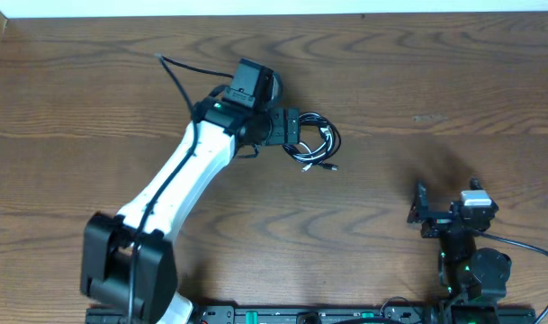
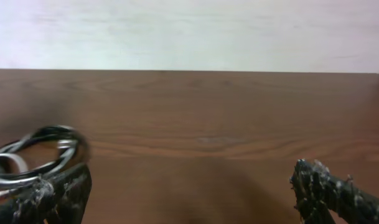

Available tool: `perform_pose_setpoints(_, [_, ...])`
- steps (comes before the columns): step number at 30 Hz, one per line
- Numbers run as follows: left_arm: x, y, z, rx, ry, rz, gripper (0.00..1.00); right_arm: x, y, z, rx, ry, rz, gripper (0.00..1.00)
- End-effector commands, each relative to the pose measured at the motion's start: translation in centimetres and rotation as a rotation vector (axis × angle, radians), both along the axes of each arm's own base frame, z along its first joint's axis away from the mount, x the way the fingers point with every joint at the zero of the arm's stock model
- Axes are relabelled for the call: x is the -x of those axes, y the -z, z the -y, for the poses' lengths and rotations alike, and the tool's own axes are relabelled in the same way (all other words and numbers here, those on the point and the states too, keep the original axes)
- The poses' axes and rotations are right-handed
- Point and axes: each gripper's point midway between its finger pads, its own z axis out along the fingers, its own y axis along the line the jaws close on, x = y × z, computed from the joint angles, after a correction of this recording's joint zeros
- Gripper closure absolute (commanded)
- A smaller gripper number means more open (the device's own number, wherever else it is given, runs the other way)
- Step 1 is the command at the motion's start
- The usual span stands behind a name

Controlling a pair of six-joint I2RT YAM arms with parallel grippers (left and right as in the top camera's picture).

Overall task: Untangle cables
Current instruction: 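Grasp the cable bundle with the left gripper and lift it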

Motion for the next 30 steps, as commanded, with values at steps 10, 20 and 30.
perform_pose_setpoints(10, [-0.8,-0.2,0.4,0.018,-0.016,0.010,0.02,0.1,-7.6,-4.3,-0.085,-0.243,-0.105,0.01])
perform_pose_setpoints(20, [-1.5,0.3,0.1,0.044,-0.170,-0.027,0.24,-2.5,-12.4,-4.8,-0.135,-0.262,-0.405,0.01])
perform_pose_setpoints(30, [-2.1,5.8,0.3,0.065,-0.387,-0.187,0.37,-4.6,-10.3,-6.1,-0.210,-0.323,-0.558,0.01])
